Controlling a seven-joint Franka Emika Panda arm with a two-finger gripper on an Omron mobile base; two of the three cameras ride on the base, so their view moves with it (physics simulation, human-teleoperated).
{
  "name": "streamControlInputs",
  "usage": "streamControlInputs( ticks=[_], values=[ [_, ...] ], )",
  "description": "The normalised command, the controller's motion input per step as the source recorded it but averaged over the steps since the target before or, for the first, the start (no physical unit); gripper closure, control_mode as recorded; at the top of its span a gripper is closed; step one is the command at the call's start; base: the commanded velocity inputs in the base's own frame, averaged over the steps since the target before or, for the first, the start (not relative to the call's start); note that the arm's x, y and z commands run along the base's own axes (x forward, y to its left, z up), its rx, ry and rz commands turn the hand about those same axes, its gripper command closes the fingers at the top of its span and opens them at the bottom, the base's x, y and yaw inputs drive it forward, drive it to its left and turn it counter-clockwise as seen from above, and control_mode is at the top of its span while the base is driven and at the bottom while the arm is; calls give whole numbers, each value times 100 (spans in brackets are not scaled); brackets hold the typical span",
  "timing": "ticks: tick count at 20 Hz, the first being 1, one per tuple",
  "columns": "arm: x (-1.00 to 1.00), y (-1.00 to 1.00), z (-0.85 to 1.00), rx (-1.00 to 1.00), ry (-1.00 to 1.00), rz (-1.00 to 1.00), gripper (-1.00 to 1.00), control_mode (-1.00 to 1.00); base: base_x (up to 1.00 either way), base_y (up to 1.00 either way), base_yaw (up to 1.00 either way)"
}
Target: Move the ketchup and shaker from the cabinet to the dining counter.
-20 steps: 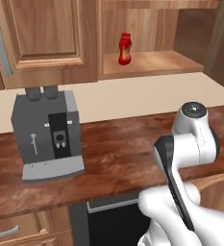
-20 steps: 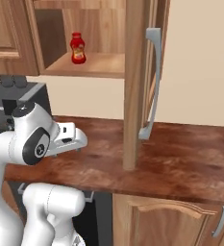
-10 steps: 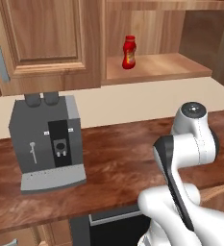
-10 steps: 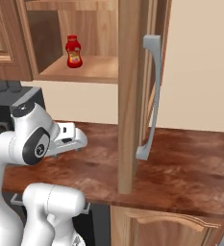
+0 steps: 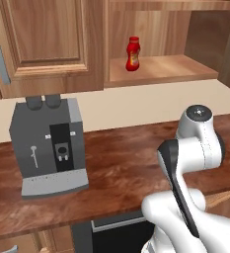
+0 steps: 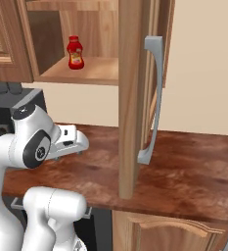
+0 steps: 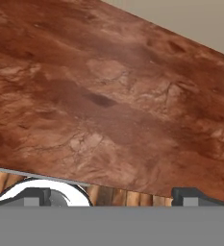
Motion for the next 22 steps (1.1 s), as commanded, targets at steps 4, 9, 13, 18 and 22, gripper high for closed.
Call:
streamControlInputs(
  ticks=[4, 9, 13, 18, 22],
  values=[
    [0, 0, 0, 0, 0, 0, -100, 100, 0, 0, 0],
    [0, 0, 0, 0, 0, 0, -100, 100, 0, 0, 0],
    [0, 0, 0, 0, 0, 0, -100, 100, -7, 0, 0],
    [0, 0, 21, 0, -14, 0, -100, -100, 0, 0, 0],
    [0, 0, 31, 0, -7, -2, -100, -100, 0, 0, 0]
  ],
)
